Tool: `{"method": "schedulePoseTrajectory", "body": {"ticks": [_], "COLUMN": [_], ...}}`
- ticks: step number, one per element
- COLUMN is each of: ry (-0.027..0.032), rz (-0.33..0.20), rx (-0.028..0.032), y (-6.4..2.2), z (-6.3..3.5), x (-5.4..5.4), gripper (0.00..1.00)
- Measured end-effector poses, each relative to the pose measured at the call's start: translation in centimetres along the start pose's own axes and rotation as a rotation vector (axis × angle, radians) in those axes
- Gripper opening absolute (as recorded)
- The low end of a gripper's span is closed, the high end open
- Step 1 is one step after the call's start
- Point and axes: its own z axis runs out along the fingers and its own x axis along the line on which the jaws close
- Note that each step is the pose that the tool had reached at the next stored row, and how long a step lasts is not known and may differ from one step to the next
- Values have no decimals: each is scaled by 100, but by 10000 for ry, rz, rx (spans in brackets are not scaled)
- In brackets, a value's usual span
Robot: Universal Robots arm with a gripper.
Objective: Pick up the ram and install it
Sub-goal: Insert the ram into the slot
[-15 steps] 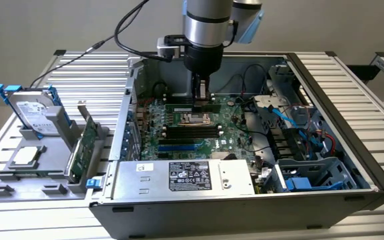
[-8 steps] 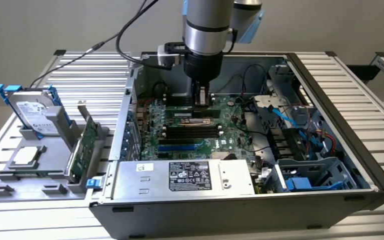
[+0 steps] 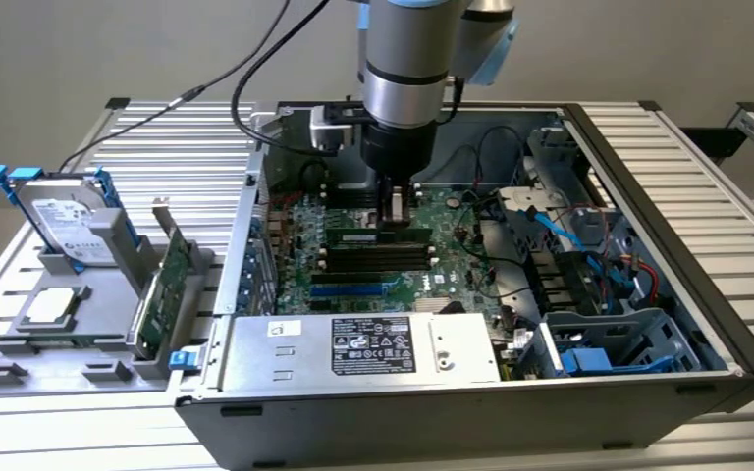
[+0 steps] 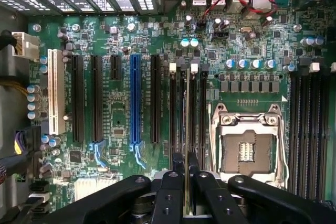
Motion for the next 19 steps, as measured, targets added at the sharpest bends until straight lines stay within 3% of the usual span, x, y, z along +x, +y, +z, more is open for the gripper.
{"method": "schedulePoseTrajectory", "body": {"ticks": [8,13,19], "ry": [1,-1,-3], "rz": [-1,-1,-132], "rx": [-1,1,103], "y": [-6,-6,10], "z": [145,153,154], "x": [20,20,20], "gripper": [14,14,14]}}
